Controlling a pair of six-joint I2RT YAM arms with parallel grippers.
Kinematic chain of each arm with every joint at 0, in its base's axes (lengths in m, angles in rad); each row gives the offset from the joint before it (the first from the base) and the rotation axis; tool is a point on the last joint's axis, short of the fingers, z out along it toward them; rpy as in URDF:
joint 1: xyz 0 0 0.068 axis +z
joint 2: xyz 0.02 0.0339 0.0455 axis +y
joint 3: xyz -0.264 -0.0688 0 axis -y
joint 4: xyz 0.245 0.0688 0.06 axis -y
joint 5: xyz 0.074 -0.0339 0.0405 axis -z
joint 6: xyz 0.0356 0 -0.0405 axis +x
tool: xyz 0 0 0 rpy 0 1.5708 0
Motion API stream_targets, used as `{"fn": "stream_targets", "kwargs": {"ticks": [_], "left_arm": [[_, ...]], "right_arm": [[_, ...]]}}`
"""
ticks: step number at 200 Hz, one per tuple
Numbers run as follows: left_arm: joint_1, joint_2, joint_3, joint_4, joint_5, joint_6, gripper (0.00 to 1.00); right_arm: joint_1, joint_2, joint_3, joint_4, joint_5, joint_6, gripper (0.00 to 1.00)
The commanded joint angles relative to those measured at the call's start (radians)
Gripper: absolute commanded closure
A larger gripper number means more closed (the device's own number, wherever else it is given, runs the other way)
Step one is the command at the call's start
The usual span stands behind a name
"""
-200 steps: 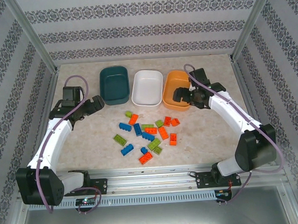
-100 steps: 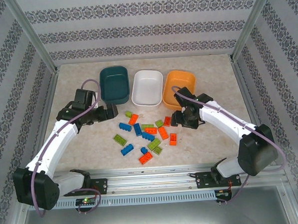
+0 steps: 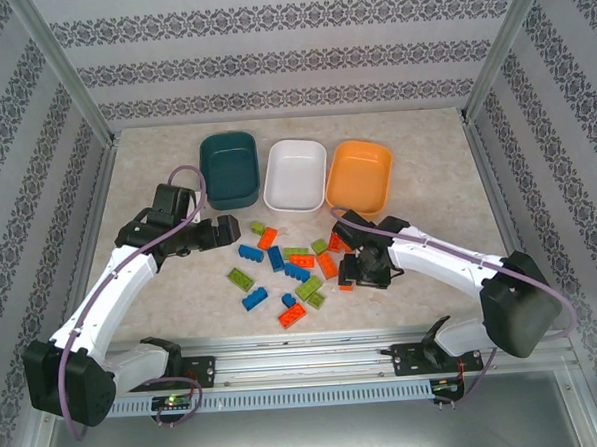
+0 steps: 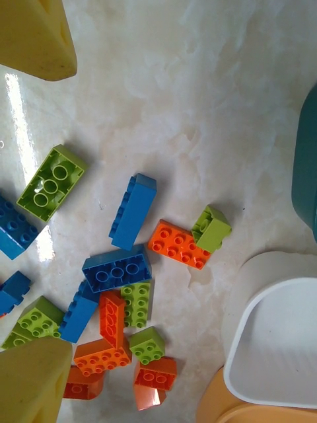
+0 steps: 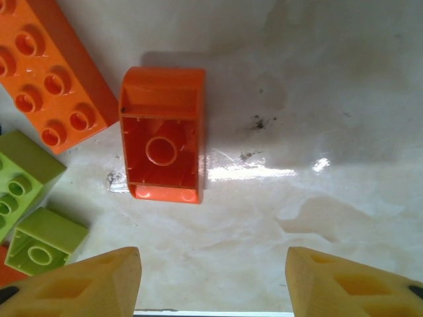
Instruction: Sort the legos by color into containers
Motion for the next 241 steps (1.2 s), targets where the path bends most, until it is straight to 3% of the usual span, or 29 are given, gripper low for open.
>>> {"fn": "stream_targets", "kwargs": {"ticks": [1,117,184,241], "left_arm": [[-0.011,-0.013,-0.017,-0.042,0.009,-0.019,0.0],[-0.012,-0.038,-0.045,-0.072,0.006,-0.024,0.0],[-0.011,-0.058,-0.053,-0.089,-0.003,-0.013,0.0],[-0.012,-0.066,-0.062,-0.086,0.001,-0.018,0.0]], "right_arm": [[0.021,0.034,0.005,0.034,0.013,0.027,0.41],[0.022,0.187,0.042,0.092,0.036,-0.012,0.47],[0.012,0.224,0.068,0.099,0.049,-0.023,0.45],[0.004,0.236,0.096,0.096,0.062,-0.043,0.57]]}}
